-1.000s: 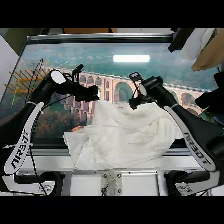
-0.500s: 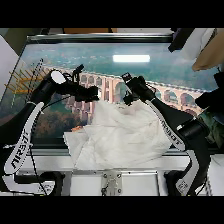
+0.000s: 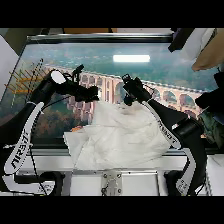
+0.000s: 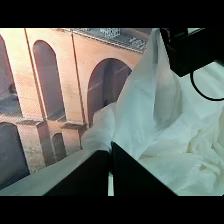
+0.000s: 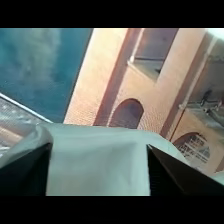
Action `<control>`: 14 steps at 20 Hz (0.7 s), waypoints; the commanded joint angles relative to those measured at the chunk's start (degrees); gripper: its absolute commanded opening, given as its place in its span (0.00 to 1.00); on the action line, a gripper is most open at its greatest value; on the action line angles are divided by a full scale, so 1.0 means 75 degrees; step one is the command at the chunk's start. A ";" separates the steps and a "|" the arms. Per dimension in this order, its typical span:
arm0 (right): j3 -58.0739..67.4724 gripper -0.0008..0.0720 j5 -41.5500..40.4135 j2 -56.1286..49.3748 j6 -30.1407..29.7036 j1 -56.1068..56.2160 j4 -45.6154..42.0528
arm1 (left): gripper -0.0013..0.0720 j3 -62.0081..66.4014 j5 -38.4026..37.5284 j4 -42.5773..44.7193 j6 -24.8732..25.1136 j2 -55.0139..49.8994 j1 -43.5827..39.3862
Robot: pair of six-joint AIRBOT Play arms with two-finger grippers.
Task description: Fold the clothes and pants, and hang the long-sleeved shirts on hangers.
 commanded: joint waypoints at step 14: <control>0.0006 0.61 0.0670 -0.0050 0.0772 0.0029 -0.0839 | 0.03 0.0009 -0.0125 0.0006 0.0254 -0.0003 0.0015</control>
